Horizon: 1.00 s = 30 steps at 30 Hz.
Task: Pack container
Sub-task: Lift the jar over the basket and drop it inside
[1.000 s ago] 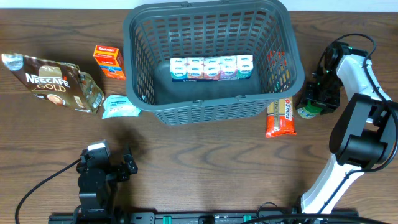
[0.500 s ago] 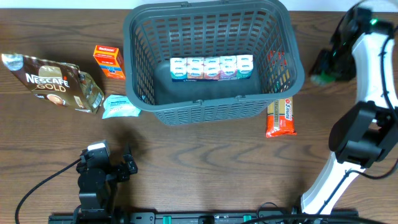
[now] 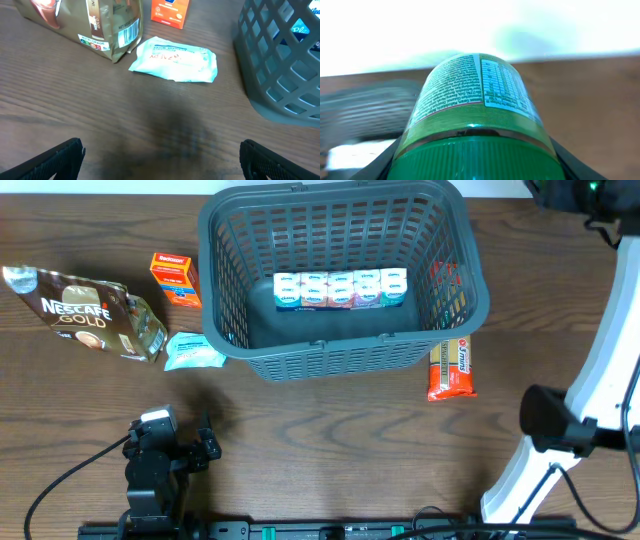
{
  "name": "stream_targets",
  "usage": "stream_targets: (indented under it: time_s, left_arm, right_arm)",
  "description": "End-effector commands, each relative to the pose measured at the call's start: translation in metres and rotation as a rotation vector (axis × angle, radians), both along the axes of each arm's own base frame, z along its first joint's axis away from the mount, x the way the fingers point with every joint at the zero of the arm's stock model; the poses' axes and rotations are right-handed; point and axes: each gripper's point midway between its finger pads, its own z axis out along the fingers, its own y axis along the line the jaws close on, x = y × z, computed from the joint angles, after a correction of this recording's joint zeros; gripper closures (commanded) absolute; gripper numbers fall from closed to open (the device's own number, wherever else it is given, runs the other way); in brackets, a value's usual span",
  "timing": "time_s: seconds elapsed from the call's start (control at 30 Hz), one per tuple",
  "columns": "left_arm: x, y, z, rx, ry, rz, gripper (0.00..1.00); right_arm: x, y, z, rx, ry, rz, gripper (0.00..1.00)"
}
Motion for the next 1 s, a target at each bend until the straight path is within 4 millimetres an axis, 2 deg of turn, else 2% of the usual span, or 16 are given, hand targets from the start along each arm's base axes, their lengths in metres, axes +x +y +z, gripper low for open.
stream_targets:
  time_s: [0.0, 0.17, 0.23, 0.37, 0.57, 0.73, 0.83, 0.97]
  left_arm:
    - [0.000, 0.001, -0.004, 0.015, 0.007, -0.002, 0.02]
    - [0.000, 0.001, -0.004, 0.015, 0.007, -0.002, 0.02]
    - [0.000, 0.001, -0.004, 0.015, 0.007, -0.002, 0.01]
    - [0.000, 0.001, -0.004, 0.015, 0.006, -0.002, 0.02]
    - [0.000, 0.001, -0.004, 0.015, 0.007, -0.002, 0.01]
    - [0.000, 0.001, -0.004, 0.015, 0.006, -0.003, 0.01]
    - [0.000, 0.001, -0.004, 0.015, 0.007, -0.003, 0.01]
    - [0.000, 0.001, -0.004, 0.015, 0.006, -0.002, 0.02]
  right_arm:
    - [-0.022, 0.066, 0.043, -0.007, -0.129, 0.247, 0.58]
    - [-0.036, 0.150, 0.045, 0.008, -0.162, 0.531, 0.60]
    - [-0.040, 0.183, 0.040, 0.024, -0.162, 0.634, 0.60]
    - [-0.036, 0.233, 0.018, 0.025, -0.137, 0.758, 0.60]
    - [-0.034, 0.296, -0.034, 0.085, -0.020, 0.906, 0.60]
    - [-0.031, 0.340, -0.077, 0.089, 0.054, 0.977, 0.61]
    - [-0.025, 0.361, -0.102, 0.083, 0.078, 0.998, 0.61]
    - [-0.017, 0.377, -0.137, 0.033, 0.125, 0.981, 0.61]
